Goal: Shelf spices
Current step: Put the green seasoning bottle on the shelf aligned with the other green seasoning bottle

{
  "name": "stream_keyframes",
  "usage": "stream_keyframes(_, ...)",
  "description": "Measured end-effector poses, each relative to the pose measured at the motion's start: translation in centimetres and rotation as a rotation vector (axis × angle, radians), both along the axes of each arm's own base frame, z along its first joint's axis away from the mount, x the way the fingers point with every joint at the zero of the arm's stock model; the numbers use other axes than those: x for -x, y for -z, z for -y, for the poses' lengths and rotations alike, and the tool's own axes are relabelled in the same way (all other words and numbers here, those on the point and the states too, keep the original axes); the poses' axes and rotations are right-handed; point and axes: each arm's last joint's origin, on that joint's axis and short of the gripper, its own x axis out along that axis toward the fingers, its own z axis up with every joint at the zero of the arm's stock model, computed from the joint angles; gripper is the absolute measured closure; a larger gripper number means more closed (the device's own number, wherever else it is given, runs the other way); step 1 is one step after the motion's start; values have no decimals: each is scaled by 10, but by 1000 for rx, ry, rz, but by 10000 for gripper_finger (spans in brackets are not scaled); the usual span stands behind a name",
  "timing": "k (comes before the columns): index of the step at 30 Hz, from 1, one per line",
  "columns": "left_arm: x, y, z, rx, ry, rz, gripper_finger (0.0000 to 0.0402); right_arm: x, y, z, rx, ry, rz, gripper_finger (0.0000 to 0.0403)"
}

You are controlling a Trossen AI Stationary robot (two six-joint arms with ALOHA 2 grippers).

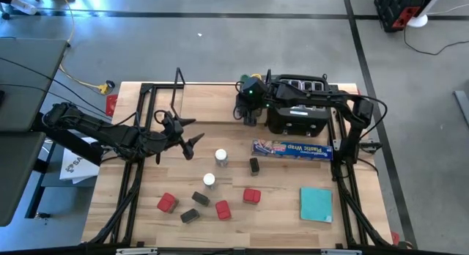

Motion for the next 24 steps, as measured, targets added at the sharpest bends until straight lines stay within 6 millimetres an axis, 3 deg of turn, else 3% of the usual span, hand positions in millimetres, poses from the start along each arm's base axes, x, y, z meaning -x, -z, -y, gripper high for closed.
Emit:
stream_keyframes(14, 0, 0, 0, 3, 8, -1, 98, 1, -2, 1, 75, 57, -20, 124)
stream_keyframes(24, 0, 0, 0, 6, 7, 7, 98, 6, -27, -16, 172, 74, 13, 123)
